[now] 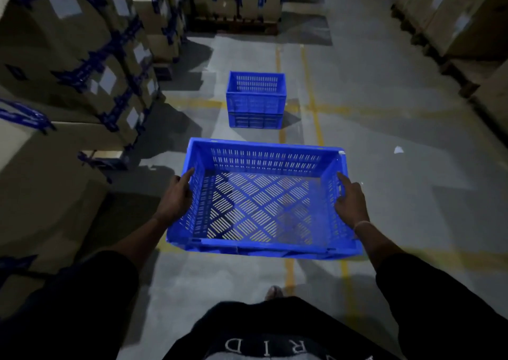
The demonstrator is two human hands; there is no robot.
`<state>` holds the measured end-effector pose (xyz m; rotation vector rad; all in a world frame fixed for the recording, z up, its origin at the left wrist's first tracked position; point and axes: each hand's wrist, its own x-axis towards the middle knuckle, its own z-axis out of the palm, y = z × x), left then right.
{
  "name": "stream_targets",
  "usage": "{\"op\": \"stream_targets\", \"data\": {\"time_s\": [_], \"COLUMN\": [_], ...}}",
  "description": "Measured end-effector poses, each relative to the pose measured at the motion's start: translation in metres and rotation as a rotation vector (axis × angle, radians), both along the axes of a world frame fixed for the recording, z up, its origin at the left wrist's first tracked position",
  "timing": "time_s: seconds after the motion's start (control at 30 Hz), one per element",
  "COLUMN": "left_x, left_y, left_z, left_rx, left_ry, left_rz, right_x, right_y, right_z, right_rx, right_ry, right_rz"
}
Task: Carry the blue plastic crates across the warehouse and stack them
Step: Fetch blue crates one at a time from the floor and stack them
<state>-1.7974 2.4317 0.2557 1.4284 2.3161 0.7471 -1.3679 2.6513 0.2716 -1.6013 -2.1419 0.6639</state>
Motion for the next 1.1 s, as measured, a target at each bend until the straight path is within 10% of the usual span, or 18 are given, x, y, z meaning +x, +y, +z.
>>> {"op": "stream_targets", "data": {"time_s": [1.1], "left_x": [-0.341], "left_y": [0.6], "left_z": [-0.012], "left_rx": [-0.127], "left_ry": [-0.061], "left_rz": [-0.004], "right_x": [-0.357], "right_y": [0.599], "right_z": [-0.025], "right_rx": [-0.092], "right_ry": [-0.04], "right_rz": [-0.05]}}
